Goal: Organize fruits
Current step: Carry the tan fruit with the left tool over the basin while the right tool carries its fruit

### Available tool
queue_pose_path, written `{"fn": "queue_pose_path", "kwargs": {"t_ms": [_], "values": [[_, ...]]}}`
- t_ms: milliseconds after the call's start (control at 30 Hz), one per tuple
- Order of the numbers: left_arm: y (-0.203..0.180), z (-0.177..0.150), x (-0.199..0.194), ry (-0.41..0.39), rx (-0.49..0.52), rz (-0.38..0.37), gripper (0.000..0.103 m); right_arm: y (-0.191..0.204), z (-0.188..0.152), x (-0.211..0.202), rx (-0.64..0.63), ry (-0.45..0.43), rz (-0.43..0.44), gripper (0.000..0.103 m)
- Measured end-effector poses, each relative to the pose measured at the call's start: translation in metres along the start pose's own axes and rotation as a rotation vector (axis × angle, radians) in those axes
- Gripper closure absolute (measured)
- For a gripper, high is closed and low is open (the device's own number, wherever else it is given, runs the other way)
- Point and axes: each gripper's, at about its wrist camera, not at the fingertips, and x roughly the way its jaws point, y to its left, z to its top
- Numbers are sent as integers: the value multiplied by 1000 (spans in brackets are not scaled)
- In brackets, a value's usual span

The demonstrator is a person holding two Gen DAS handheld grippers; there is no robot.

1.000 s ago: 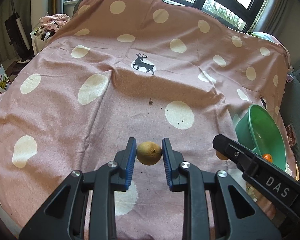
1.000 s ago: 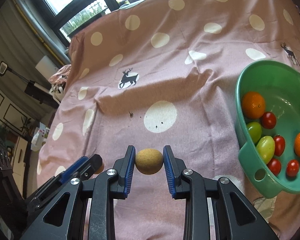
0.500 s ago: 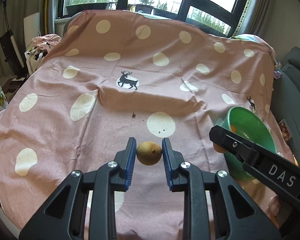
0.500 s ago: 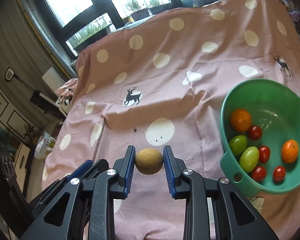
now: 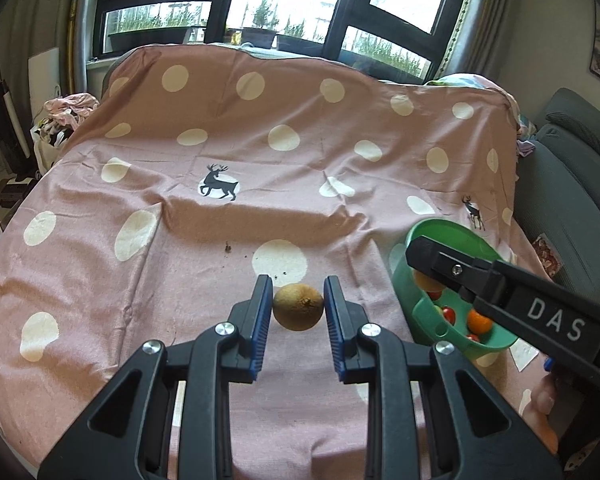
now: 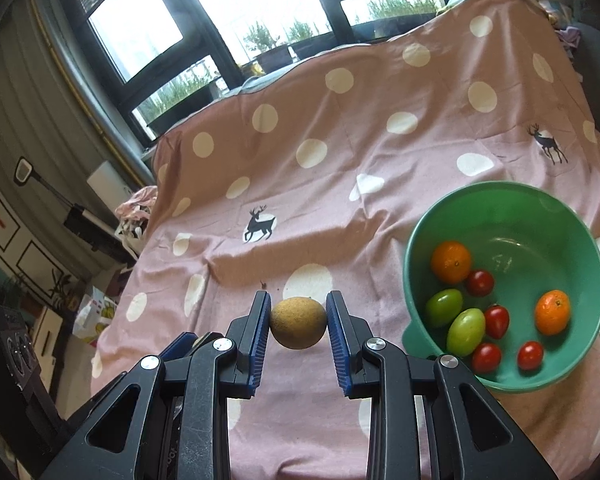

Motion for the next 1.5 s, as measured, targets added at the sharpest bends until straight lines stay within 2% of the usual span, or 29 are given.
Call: {"fn": "queue_pose_path", "kwargs": {"t_ms": [267, 600, 967, 1233, 1500], "values": [[-20, 5, -3, -26, 21, -39, 77, -17, 4, -14, 35, -41, -23, 73], [-60, 10, 8, -17, 91, -92, 77, -54, 11, -35, 112, -105, -64, 73], [-101, 18, 37, 32, 120, -178, 77, -96, 12, -42, 220, -120, -141, 72], [-121, 14, 60, 103, 147, -219, 77, -121, 11, -42, 285, -112, -205, 72], [-135, 7, 77, 166, 156, -266, 77, -136, 10, -40, 321, -97, -233, 72]]}}
